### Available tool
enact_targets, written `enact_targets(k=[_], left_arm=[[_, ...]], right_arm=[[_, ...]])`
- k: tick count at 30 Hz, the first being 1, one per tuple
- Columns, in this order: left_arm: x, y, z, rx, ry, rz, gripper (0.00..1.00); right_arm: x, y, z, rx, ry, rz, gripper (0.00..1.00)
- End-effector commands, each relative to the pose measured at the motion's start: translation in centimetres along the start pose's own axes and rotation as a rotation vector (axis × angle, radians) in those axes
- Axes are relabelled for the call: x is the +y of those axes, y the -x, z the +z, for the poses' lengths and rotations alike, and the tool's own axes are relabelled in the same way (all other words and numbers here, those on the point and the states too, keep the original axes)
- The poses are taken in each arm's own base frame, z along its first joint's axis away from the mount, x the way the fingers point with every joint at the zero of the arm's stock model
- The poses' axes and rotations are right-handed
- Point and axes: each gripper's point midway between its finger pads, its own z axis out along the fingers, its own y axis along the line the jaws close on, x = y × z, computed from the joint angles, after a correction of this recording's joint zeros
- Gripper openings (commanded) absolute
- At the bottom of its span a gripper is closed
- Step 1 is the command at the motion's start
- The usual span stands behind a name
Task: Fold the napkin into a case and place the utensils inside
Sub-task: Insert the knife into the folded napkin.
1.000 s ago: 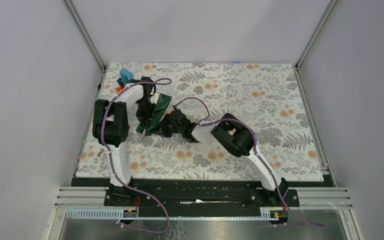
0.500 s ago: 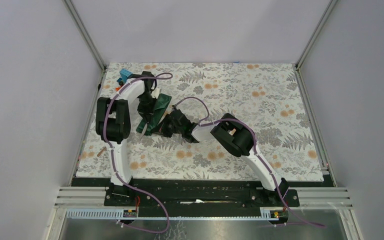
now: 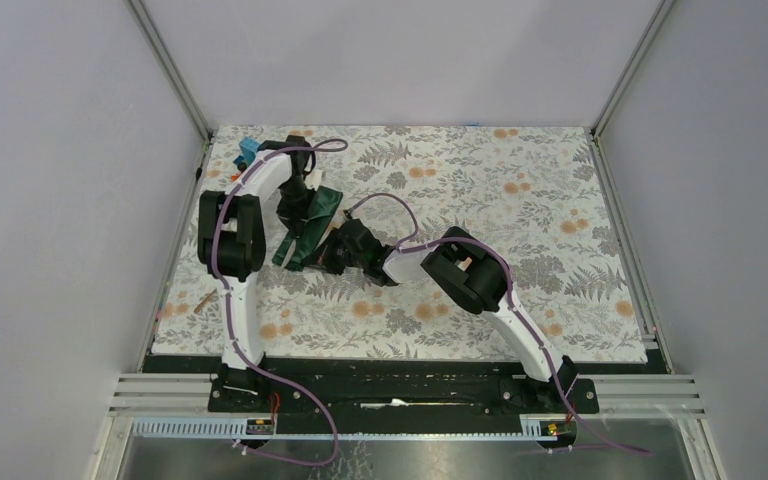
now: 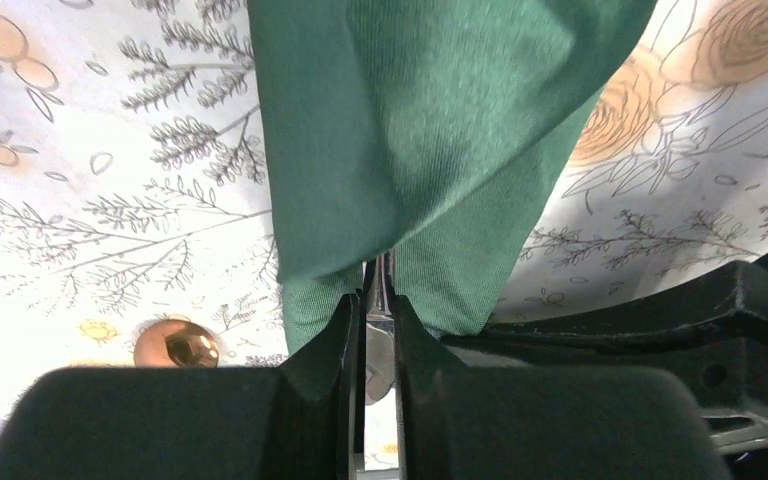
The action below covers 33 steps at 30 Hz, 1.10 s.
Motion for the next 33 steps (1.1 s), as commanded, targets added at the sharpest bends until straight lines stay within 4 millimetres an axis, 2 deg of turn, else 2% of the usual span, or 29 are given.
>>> enact_targets(k=[1,11,27,33], left_arm=[[0.3,1.6,-0.6,-0.029,0.019,0.036,0.0],[1.3,3.4,-0.3,-0.059,0.076,0.099,0.0],[1.2,5.4,0.0,-0.092,0.095,0.15,0.0],[1.3,5.4,0.3,-0.091,0.108,0.165,0.0]], right_arm=[[-2.5,-1.5,-0.1,0.021,-0.096,-0.042,0.0],[-2.9,-1.8,-0.1,0.037,-0.1,-0.046,0.0],[-3.0,-1.9,-0.2,0.04,-0.107,-0.06,0.0],[-2.9,-1.9,-0.1,0.043,-0.105,-0.063,0.0]])
